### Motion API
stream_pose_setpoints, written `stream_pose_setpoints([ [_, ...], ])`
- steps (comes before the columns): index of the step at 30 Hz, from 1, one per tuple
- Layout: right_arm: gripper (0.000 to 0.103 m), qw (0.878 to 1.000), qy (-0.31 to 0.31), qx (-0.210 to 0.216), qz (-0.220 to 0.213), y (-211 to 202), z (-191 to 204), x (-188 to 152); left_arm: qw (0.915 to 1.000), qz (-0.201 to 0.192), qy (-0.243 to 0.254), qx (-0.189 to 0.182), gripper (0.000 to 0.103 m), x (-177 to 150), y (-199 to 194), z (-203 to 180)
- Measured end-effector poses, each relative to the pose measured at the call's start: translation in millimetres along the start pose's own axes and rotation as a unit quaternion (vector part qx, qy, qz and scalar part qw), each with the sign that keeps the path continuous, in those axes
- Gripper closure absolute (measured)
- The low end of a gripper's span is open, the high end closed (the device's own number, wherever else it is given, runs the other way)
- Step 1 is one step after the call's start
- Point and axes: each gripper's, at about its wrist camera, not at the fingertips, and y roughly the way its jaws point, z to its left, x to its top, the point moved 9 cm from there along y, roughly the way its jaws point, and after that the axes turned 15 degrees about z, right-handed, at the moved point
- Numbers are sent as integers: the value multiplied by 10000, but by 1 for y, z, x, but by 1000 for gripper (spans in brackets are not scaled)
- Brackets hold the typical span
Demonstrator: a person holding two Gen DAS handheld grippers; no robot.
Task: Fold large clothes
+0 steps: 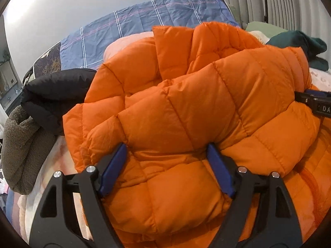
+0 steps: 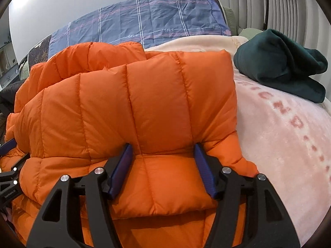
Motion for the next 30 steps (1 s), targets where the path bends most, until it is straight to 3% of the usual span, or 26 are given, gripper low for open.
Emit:
stream_pose_setpoints([
  [4, 39, 9980, 161, 575, -194, -35, -15, -5, 9983, -83, -284, -509, 21, -7, -36, 17],
  [7, 39, 9965, 146, 752, -323, -67, -43, -18, 9960, -73, -376, -802, 17, -38, -69, 34],
  [11, 41, 9977, 80, 672, -19, -80, -88, -59, 9940, 311, -439, -954, 17, -93, -82, 48],
  [15, 47, 9921, 148, 1201, 318, -86, -109, -107, 9840, 706, -578, -1533, 17, -146, -84, 42],
  [19, 47, 9883, 111, 1475, 370, -96, -113, -145, 9756, 1051, -626, -1822, 17, -187, -76, 27],
  [21, 47, 9867, 90, 1574, 386, -101, -112, -155, 9757, 967, -674, -1848, 17, -196, -80, 25],
  [30, 48, 9770, 18, 2075, 491, -128, -102, -203, 9578, 882, -794, -2618, 18, -229, -112, -2],
])
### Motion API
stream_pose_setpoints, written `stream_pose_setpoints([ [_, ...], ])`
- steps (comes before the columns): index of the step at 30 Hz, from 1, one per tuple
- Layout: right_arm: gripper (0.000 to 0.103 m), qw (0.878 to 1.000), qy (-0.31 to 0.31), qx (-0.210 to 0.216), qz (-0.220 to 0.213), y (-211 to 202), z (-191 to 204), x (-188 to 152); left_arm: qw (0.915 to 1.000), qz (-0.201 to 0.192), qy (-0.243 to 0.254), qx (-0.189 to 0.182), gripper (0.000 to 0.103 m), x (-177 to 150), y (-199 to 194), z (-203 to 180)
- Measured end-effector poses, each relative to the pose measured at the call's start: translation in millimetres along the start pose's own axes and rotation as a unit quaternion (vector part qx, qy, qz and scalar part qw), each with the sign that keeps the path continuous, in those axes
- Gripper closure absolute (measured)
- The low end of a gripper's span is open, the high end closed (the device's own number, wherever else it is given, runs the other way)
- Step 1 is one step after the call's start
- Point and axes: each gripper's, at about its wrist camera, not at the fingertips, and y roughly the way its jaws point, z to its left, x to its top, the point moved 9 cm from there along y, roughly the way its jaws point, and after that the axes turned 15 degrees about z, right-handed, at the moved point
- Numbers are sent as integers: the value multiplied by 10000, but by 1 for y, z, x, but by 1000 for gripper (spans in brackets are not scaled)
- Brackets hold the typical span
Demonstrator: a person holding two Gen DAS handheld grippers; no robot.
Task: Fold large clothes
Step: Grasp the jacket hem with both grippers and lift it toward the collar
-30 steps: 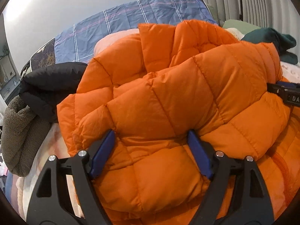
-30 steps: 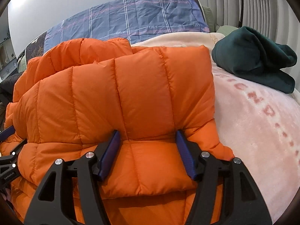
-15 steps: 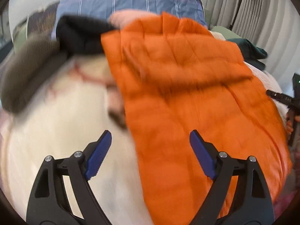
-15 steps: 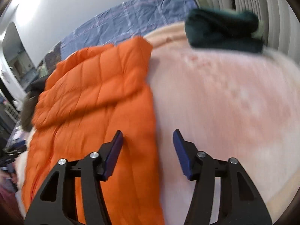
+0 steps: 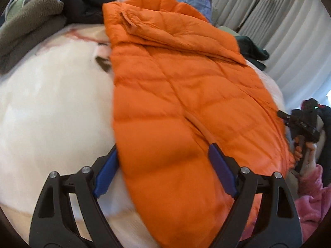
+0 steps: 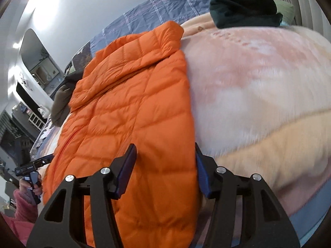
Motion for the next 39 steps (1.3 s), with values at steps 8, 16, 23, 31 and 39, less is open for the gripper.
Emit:
stream_pose_setpoints([
  [8, 98, 9996, -89, 268, -86, -17, 10, -20, 9998, -134, 71, -153, 66, -26, -13, -23],
  [16, 101, 9919, -316, 660, -1042, -85, 52, 13, 9890, -1308, 685, -24, 94, 7, -96, -68],
  [23, 101, 9746, -681, 855, -1956, -169, 80, 22, 9660, -2369, 1019, 193, 93, 24, -187, -92],
  [31, 101, 9709, -824, 410, -2212, -158, 81, 63, 9690, -2294, 772, 504, 90, 58, -172, -75],
  [39, 101, 9802, -431, -46, -1934, -80, 53, 124, 9781, -1837, 335, 921, 89, 113, -103, -28],
])
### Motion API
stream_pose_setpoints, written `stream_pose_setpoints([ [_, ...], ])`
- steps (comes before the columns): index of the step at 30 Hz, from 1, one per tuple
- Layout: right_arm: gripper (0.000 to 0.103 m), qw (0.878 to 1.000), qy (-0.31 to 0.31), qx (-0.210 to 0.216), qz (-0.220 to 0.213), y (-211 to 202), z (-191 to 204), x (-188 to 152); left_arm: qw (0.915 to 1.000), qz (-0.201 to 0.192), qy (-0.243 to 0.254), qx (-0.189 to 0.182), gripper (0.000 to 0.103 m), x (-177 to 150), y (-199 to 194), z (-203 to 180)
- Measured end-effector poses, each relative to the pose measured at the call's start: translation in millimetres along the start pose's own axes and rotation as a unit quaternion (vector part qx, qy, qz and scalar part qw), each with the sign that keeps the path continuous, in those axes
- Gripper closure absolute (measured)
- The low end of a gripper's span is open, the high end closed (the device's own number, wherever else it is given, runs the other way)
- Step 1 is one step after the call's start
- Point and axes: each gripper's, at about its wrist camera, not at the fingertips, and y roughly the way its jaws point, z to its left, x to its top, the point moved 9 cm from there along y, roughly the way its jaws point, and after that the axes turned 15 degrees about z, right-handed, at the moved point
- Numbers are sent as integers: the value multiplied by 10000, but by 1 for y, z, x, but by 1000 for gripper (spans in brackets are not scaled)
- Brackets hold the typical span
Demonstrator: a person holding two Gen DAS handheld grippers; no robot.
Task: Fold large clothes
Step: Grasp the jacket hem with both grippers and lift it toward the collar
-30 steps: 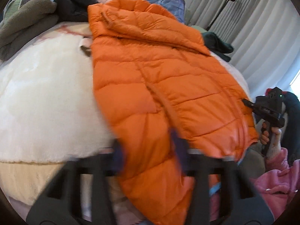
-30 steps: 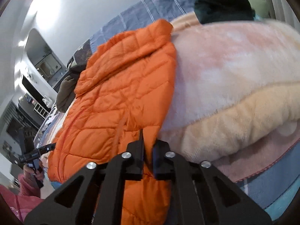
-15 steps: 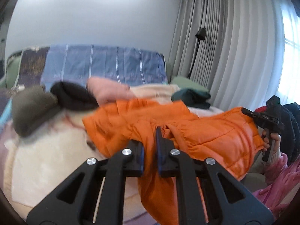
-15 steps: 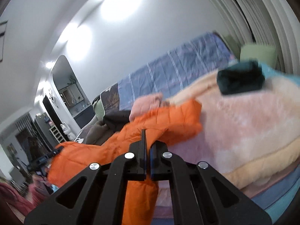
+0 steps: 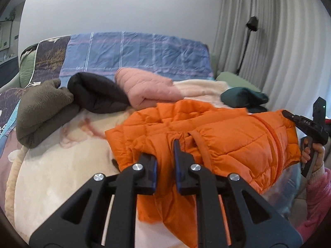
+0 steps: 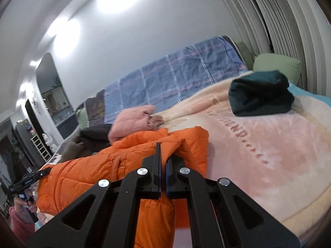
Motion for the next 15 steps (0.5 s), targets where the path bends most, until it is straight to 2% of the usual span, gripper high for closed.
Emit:
stream_pose_setpoints([
  [3, 100, 9995, 4, -283, 172, 39, -15, 2, 9996, 171, -25, 231, 86, 4, 34, 11],
  [6, 100, 9976, 19, -562, 405, 72, -29, -6, 9964, 518, 40, 674, 82, 0, 88, 27],
  [8, 99, 9947, 85, -745, 706, 102, -42, -19, 9958, 620, -2, 675, 80, -8, 113, 33],
  [11, 99, 9917, 221, -735, 1036, 128, -49, -33, 9959, 634, -6, 648, 80, -13, 132, 31],
  [15, 96, 9912, 231, -729, 1082, 128, -49, -33, 9951, 673, 87, 719, 80, -13, 133, 28],
])
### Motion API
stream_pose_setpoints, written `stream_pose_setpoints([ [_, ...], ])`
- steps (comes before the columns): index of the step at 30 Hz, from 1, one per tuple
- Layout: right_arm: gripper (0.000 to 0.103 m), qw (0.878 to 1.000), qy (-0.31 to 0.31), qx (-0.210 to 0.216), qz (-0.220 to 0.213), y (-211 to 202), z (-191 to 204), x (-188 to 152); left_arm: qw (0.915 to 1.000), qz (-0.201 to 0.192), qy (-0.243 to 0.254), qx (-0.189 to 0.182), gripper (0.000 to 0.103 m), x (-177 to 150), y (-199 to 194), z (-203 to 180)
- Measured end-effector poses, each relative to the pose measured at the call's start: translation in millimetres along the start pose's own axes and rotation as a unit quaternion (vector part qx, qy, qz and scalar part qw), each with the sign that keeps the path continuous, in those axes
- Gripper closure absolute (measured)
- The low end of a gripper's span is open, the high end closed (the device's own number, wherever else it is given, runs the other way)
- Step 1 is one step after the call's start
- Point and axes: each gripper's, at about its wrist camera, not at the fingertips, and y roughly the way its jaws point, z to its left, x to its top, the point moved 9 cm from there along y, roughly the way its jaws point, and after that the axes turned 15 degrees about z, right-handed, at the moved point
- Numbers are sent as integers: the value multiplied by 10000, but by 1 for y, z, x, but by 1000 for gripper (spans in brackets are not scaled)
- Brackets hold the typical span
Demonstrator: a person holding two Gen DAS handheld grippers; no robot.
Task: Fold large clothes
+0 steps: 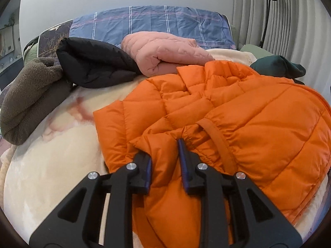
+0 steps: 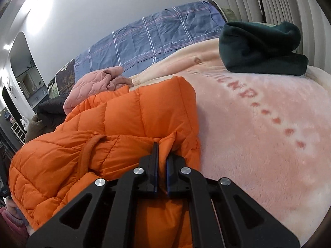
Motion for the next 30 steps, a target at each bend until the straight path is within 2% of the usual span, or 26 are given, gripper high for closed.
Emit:
stream_pose_setpoints([
  [2, 89, 10000, -8, -5, -16, -5, 0, 0, 10000, 7, -43, -54, 79, -1, -4, 0],
  [3, 86, 10000, 15, 1, -48, -11, 0, 0, 9999, 5, -89, -96, 75, -1, -7, 1],
  [5, 72, 9996, 152, 144, -191, -31, 1, -3, 9990, -52, -313, -310, 59, -5, -22, 4],
  [7, 63, 9988, 224, 304, -313, -52, 3, -6, 9971, -206, -529, -499, 29, -12, -42, 8],
  [9, 61, 9982, 208, 375, -430, -73, 6, -13, 9947, -391, -613, -729, 25, -22, -67, 9],
  [12, 56, 9981, 129, 418, -442, -96, 9, -31, 9910, -432, -692, -1058, 23, -39, -86, 7],
  [18, 50, 9982, 113, 582, -123, -105, 12, -82, 9826, 65, -817, -1668, 22, -90, -84, -11],
  [20, 49, 9970, 70, 774, 16, -104, 18, -92, 9794, 246, -813, -1831, 26, -101, -76, -18],
  [21, 49, 9965, 42, 831, 72, -103, 21, -95, 9787, 287, -785, -1877, 38, -103, -74, -23],
  [22, 45, 9957, -31, 900, 197, -100, 26, -98, 9787, 302, -749, -1886, 46, -103, -74, -26],
  [23, 40, 9950, -117, 930, 341, -96, 32, -101, 9800, 300, -696, -1841, 48, -101, -74, -30],
  [25, 40, 9942, -302, 886, 533, -89, 41, -106, 9833, 294, -587, -1696, 54, -99, -76, -35],
  [30, 40, 9953, -462, 712, 476, -87, 51, -105, 9893, 325, -522, -1321, 54, -102, -82, -32],
])
